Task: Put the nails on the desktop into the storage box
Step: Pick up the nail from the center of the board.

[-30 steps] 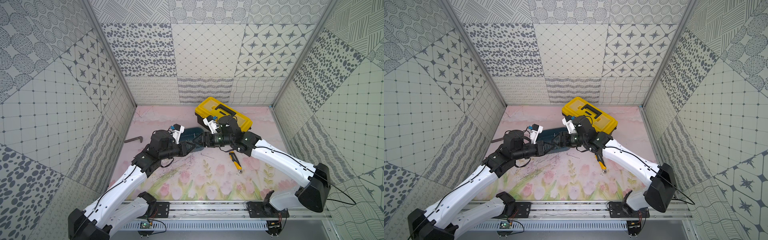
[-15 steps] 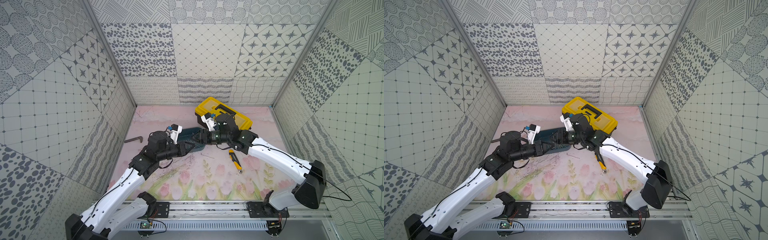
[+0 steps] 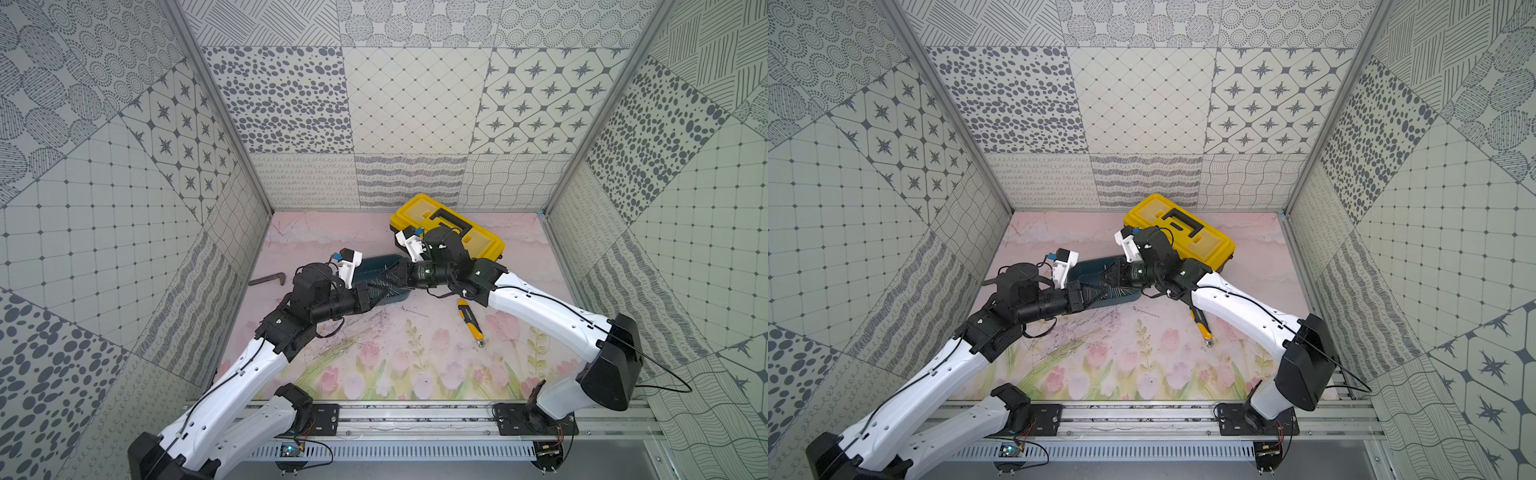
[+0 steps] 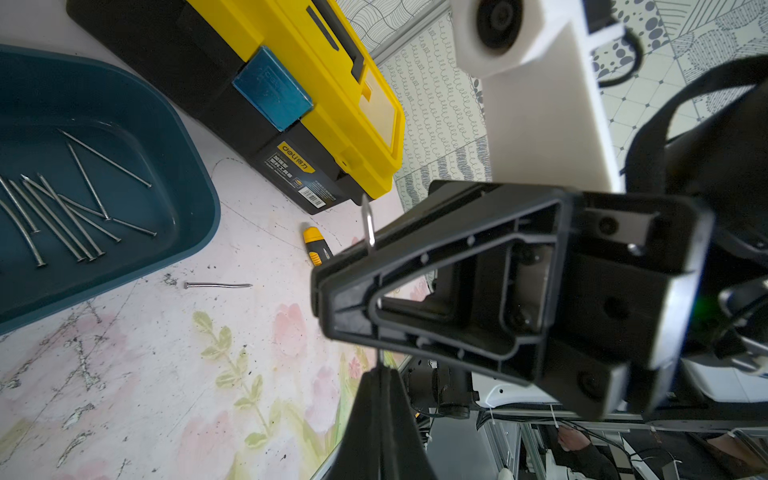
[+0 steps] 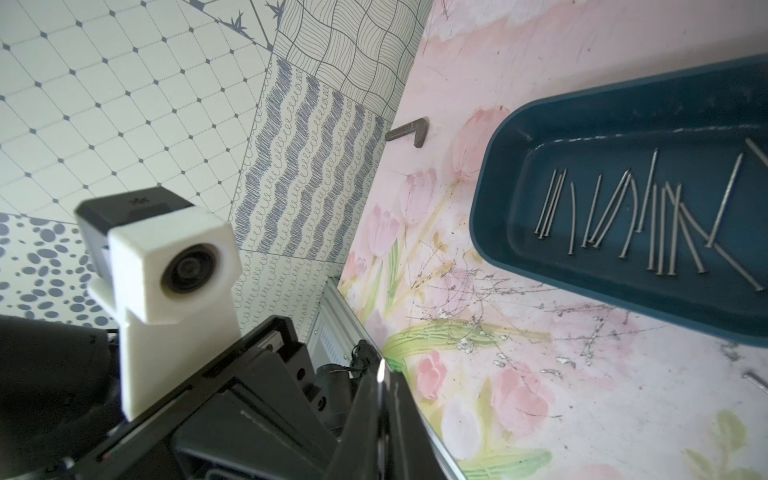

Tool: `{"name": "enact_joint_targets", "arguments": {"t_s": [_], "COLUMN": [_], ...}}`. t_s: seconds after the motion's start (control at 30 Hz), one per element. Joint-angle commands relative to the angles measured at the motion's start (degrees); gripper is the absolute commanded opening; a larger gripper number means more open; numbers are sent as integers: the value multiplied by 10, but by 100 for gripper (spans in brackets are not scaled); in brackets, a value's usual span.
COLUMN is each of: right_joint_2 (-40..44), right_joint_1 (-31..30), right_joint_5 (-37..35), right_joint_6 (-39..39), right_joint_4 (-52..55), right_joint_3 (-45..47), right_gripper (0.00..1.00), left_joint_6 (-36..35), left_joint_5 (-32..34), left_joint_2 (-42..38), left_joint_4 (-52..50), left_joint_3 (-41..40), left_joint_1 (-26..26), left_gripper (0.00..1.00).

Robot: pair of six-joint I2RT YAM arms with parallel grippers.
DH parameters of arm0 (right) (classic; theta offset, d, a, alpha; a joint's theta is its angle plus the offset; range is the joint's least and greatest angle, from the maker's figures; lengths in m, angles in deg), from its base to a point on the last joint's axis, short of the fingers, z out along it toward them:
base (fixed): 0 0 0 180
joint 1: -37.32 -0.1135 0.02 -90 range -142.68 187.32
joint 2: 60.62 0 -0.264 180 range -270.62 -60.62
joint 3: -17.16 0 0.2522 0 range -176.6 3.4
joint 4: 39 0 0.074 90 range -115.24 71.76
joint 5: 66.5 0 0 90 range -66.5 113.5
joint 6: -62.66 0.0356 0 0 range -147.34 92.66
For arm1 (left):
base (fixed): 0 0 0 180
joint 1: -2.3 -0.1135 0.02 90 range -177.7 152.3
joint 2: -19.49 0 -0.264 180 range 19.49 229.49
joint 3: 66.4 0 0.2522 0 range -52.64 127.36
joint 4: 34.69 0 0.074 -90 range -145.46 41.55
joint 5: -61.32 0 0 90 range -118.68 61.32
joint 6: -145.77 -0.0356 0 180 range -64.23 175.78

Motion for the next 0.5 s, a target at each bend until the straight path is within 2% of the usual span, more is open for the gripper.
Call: {"name": "enact_joint_targets", "arguments": {"t_s": [0.0,0.03,0.07,0.13,0.17,0.23,0.43,0.47], "right_joint_2": [4,4,4,2,-1,-8,-55,-65], "right_joint_1": [-3,-3,-3,-2,-3,-1,11,14], "right_joint_5": [-4,-7,-9,-12,-14,-16,-15,-14], "right_joint_6": [-5,-6,-8,-12,-14,-21,-48,-57], "right_joint_4": [-23,-23,-22,-22,-22,-16,15,24], "right_joint_3": [-19,-20,-22,-26,-28,-38,-84,-96], "right_gripper": [5,5,4,3,2,2,3,3], "left_joint_6": [-9,-10,-10,-5,-5,-9,-16,-17], "left_joint_5": [5,8,12,28,39,56,137,149], "left_joint_2": [-1,-2,-5,-17,-22,-36,-86,-93], "left_joint_4": [-10,-15,-20,-41,-53,-75,-174,-191], "left_joint_3": [13,15,17,21,24,29,49,53], "left_joint_1": [-4,-5,-6,-9,-11,-15,-19,-19], "left_gripper": [0,0,7,24,38,56,98,99]}}
